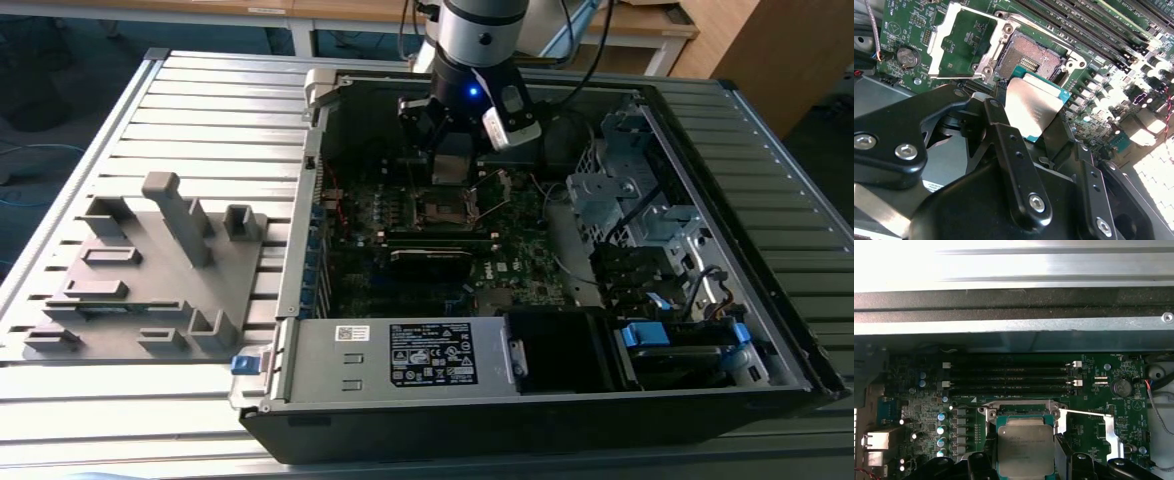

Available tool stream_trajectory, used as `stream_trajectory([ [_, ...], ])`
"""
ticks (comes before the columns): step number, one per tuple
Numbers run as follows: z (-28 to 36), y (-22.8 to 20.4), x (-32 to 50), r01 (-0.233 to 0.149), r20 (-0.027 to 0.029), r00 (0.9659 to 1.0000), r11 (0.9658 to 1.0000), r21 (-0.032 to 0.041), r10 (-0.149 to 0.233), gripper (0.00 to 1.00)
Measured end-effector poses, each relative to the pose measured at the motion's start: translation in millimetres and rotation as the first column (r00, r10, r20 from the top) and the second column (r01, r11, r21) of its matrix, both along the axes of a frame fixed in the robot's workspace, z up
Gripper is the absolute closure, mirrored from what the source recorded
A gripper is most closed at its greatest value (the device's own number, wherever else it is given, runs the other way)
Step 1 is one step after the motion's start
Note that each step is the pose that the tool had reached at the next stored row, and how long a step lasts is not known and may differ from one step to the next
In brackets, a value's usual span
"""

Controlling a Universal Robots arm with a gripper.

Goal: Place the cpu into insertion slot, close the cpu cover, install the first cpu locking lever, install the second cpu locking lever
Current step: 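Place the cpu into insertion slot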

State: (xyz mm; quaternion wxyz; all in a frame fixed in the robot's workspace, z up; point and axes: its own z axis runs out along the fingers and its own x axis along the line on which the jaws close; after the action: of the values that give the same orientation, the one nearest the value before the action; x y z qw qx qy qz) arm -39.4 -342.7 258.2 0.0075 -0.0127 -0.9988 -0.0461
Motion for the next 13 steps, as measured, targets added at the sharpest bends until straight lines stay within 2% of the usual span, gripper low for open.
stream_trajectory([
  [6,-0.7,0.1,0.0,0.0,0.0003,1.0,1.0,0.0005,0.0,0.46],
  [13,-7.8,0.0,0.0,0.0,0.0008,1.0,1.0,0.0005,0.0,0.46],
])
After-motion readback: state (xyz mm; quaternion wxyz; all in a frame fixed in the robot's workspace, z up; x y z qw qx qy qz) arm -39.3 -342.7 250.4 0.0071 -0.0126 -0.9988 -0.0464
